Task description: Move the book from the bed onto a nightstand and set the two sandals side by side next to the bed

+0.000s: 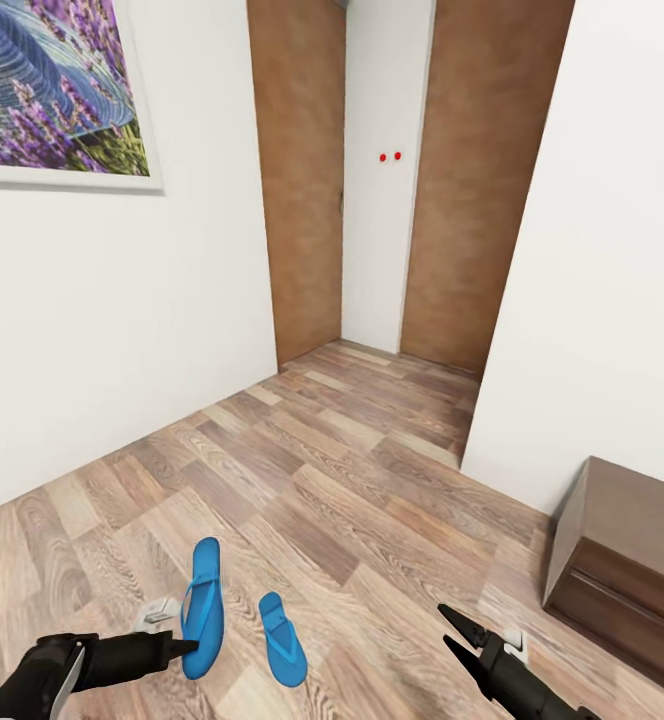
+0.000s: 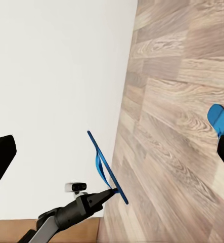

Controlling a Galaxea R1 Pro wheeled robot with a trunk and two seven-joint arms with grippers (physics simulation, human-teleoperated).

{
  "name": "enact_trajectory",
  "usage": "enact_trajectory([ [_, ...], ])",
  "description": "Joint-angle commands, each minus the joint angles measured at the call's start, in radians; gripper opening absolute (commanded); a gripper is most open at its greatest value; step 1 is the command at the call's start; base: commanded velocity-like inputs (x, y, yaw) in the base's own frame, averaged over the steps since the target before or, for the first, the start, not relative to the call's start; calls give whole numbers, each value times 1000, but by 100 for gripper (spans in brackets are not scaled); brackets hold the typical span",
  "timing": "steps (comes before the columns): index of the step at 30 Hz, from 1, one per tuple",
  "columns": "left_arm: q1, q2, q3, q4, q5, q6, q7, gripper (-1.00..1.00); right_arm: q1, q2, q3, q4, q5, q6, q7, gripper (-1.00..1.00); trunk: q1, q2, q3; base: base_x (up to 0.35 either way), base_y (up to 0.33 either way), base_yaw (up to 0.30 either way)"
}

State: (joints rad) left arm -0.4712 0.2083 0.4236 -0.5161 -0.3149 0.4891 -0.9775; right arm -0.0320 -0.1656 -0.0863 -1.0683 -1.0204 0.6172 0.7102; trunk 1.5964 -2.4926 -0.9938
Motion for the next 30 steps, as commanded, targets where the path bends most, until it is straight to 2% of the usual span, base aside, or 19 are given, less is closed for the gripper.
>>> enact_trajectory([
  [1,-1,-1,7,-1,-7,8,-6,-100,0,0,-1,0,-6,7,0,100,0,0,-1,0,0,260],
  [30,-1,-1,7,7,-7,8,-6,-100,0,0,0,-1,-6,7,0,100,0,0,-1,0,0,260],
])
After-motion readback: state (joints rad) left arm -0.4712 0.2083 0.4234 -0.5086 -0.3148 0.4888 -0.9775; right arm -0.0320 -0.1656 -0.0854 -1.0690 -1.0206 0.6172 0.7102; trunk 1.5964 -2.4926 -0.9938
